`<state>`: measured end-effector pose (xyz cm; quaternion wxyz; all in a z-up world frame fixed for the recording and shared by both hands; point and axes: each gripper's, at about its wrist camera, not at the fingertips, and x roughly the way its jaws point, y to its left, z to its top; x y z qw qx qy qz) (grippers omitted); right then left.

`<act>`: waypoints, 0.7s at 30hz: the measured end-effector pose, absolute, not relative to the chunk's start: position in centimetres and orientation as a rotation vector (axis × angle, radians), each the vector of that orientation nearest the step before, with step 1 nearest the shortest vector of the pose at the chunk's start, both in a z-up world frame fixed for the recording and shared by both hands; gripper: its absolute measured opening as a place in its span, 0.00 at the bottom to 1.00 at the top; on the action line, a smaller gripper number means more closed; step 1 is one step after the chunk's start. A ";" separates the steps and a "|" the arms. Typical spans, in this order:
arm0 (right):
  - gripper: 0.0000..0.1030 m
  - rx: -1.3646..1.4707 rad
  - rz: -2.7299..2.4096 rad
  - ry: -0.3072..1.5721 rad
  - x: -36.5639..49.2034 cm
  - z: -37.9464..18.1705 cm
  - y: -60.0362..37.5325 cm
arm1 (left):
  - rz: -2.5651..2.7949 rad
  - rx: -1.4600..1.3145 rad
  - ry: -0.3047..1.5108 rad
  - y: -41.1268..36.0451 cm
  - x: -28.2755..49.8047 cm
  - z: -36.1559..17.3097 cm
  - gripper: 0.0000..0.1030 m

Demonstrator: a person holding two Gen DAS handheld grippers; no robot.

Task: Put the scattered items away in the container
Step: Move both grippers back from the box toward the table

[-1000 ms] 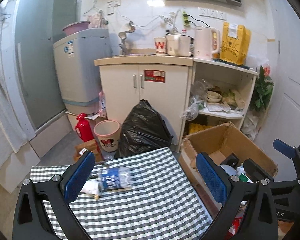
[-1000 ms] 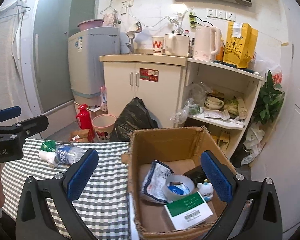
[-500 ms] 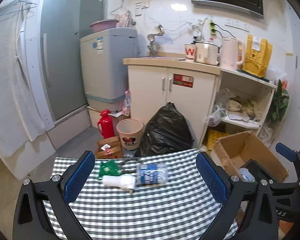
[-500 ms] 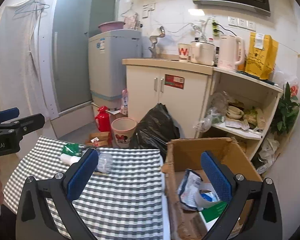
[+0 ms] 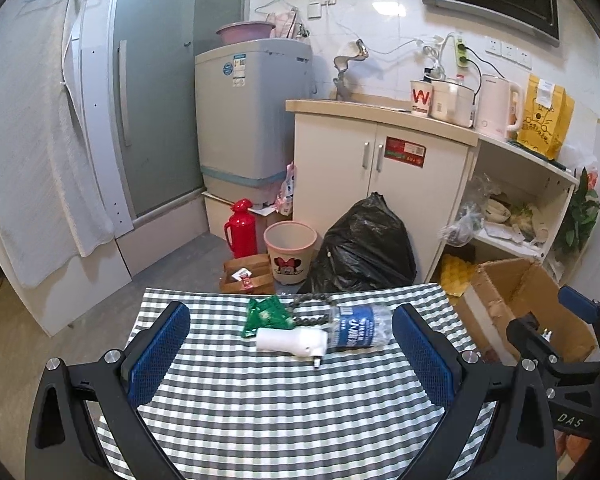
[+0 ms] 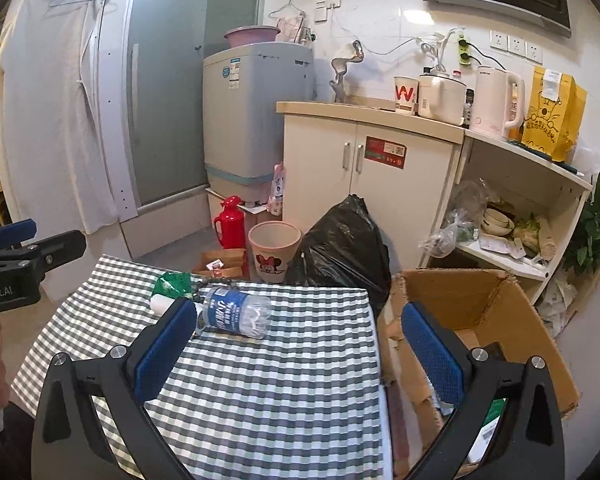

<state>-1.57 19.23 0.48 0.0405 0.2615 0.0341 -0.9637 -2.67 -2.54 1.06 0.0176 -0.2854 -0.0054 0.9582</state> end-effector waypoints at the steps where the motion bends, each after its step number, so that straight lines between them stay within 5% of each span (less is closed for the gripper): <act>1: 1.00 0.805 -2.947 0.103 -1.7 0.3 18.9 | 2.982 -0.888 -0.018 -2.8 -2.7 1.0 1.00; 21: 1.00 1.041 -2.801 0.064 -6.3 -6.3 15.5 | 2.865 -1.080 0.036 -5.0 -6.5 -5.0 1.00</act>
